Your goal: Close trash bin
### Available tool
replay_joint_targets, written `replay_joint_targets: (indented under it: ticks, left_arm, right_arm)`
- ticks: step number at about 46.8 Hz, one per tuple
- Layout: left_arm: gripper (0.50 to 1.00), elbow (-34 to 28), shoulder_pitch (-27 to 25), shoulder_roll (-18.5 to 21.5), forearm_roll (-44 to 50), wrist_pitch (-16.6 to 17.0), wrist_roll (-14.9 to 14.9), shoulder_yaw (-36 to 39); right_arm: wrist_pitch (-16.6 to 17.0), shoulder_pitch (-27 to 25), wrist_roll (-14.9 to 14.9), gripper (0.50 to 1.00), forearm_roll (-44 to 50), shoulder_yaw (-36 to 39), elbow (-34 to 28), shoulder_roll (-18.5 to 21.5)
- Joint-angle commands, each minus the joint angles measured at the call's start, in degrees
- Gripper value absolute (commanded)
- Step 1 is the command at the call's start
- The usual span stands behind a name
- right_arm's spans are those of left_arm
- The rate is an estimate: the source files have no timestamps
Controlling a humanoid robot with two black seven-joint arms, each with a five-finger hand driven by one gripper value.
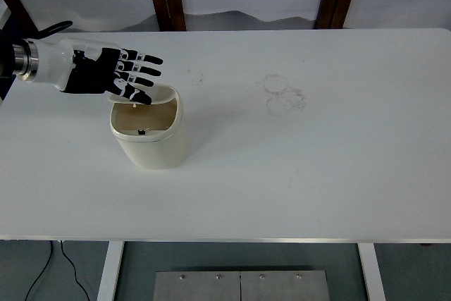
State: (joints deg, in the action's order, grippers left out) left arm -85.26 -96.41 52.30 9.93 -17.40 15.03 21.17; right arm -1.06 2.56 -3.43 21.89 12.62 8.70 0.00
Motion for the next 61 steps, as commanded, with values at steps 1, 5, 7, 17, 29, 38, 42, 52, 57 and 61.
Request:
replay_joint_targets:
  ticks: [1,5,7,17,29,38,42,52,57,61]
  left_arm:
    - [1.0,0.01,0.26,0.0,0.0,0.0,-0.09,0.01]
    - [1.0,-0.16,0.79,-0.09,0.0,0.0,-0.09,0.01]
    - [1.0,-0.43,1.05,-0.09,0.0,0.0,-0.09,0.01]
    - [1.0,-1.22,1.58,-0.27,0.0,0.17,-0.09,0.01]
    - [1.0,-2.45,1.49,0.26,0.0,0.26,-0.09,0.01]
    - [1.0,-2.89,1.4,0.7,0.0,0.35,-0.09,1.06]
    - [1.0,-2.98,1.4,0.7,0.0,0.35,-0.09,1.15]
    - [1.0,-3.24,1.4,0.7,0.0,0.44,-0.09,1.15]
    - [1.0,-3.59,1.4,0.7,0.0,0.44,-0.09,1.15]
    - [1.0,-3.59,1.4,0.7,0.0,0.44,-0.09,1.85]
  right_arm:
    - [0.0,-0.01,0.0,0.995,0.08,0.04,0.0,0.0]
    - [0.0,-0.01,0.0,0.995,-0.01,-0.05,0.0,0.0]
    - [0.0,-0.01,0.0,0.995,-0.01,0.04,0.0,0.0]
    - [0.0,-0.01,0.0,0.995,0.08,-0.05,0.0,0.0]
    - [0.0,0.08,0.0,0.995,-0.01,-0.05,0.0,0.0]
    - [0.0,0.08,0.0,0.995,-0.01,-0.05,0.0,0.0]
    - [0.0,0.08,0.0,0.995,-0.01,-0.05,0.0,0.0]
    - [0.0,0.08,0.0,0.995,-0.01,-0.05,0.0,0.0]
    - [0.0,0.08,0.0,0.995,-0.01,-0.05,0.0,0.0]
    - [0.0,0.08,0.0,0.995,-0.01,-0.05,0.0,0.0]
